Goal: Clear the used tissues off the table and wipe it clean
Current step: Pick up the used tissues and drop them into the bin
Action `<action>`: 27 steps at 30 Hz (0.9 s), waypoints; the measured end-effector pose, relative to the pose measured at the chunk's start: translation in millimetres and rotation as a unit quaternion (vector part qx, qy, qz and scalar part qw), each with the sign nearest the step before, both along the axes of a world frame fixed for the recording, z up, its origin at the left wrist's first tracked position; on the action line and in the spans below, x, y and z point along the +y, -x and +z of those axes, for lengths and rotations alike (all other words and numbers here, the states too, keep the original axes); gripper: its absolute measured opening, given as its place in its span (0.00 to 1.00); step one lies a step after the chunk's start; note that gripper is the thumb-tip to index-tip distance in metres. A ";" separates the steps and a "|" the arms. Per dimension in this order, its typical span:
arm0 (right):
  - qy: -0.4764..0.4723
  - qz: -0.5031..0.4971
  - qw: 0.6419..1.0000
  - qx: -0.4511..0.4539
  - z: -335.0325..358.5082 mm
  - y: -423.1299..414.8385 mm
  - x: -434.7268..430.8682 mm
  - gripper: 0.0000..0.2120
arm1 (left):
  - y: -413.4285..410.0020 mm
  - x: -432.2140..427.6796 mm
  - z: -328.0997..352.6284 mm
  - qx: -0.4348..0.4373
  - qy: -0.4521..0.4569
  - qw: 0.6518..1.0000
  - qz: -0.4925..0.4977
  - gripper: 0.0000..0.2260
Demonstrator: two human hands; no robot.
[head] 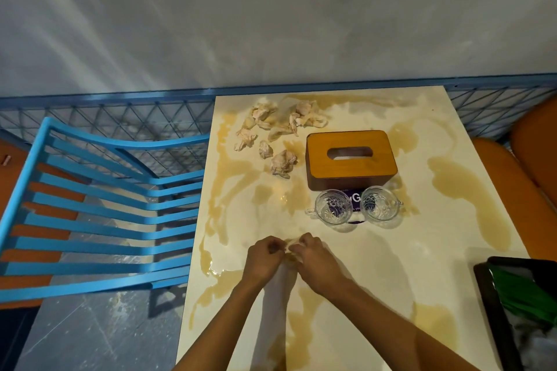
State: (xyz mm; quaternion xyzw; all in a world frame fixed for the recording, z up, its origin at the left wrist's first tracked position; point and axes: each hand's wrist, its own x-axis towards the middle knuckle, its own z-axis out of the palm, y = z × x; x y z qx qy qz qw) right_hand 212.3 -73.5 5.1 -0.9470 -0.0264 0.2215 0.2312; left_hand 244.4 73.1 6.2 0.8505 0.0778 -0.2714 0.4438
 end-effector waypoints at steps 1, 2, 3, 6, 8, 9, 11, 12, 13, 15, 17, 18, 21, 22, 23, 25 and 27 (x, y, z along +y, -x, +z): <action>0.034 0.019 0.999 -0.009 -1.7 -3.6 0.3 0.16 | -4.1 -0.5 -1.1 -0.002 -0.003 1.000 -0.002 0.06; 0.060 0.038 0.997 -0.025 -2.4 -6.8 0.3 0.16 | -7.5 -0.4 -2.6 -0.001 -0.003 1.000 -0.004 0.06; 0.077 0.051 0.995 -0.037 -0.5 -8.9 1.1 0.16 | -8.9 1.3 -1.5 -0.003 -0.001 1.000 -0.004 0.05; 0.086 0.074 0.993 -0.040 -1.6 -16.2 -2.4 0.17 | -15.6 2.6 0.5 -0.006 0.009 1.000 -0.015 0.07; 0.068 0.074 0.994 -0.034 -3.1 -20.4 -4.8 0.19 | -23.9 3.8 2.5 -0.013 0.010 1.000 -0.022 0.09; 0.057 0.073 0.995 -0.037 -2.9 -20.9 -5.5 0.20 | -28.6 4.8 4.0 -0.019 0.007 0.999 -0.026 0.09; 0.031 0.067 0.996 -0.043 -4.1 -23.1 -9.2 0.20 | -45.2 5.3 5.8 -0.037 -0.001 0.999 -0.033 0.08; 0.018 0.059 0.997 -0.049 -4.2 -23.5 -10.5 0.18 | -54.7 5.3 6.5 -0.049 -0.005 0.998 -0.037 0.07; -0.002 0.045 0.997 -0.059 -3.6 -24.3 -11.1 0.16 | -65.3 5.0 7.2 -0.065 -0.008 0.997 -0.042 0.05; -0.068 0.001 0.994 -0.091 -3.4 -28.6 -13.5 0.13 | -91.9 2.7 6.1 -0.110 -0.032 0.992 -0.061 0.05; -0.136 -0.050 0.982 -0.117 0.4 -34.1 -16.8 0.14 | -119.8 -1.6 7.0 -0.159 -0.069 0.980 -0.094 0.09; -0.161 -0.072 0.975 -0.132 5.0 -37.7 -19.1 0.14 | -133.4 -5.2 7.9 -0.179 -0.087 0.973 -0.117 0.11; -0.209 -0.122 0.955 -0.173 24.4 -48.3 -27.4 0.13 | -165.9 -18.5 11.0 -0.194 -0.157 0.947 -0.200 0.14; -0.220 -0.140 0.948 -0.182 29.6 -52.3 -31.0 0.12 | -174.6 -23.0 10.2 -0.187 -0.185 0.938 -0.225 0.15; -0.224 -0.158 0.944 -0.185 34.4 -56.4 -34.7 0.11 | -181.8 -27.6 9.1 -0.181 -0.209 0.928 -0.248 0.15; -0.237 -0.187 0.936 -0.179 41.7 -63.6 -40.4 0.09 | -192.6 -34.4 4.4 -0.169 -0.238 0.911 -0.290 0.14; -0.247 -0.212 0.929 -0.175 44.5 -69.5 -45.6 0.08 | -199.5 -40.4 -1.0 -0.155 -0.246 0.903 -0.315 0.13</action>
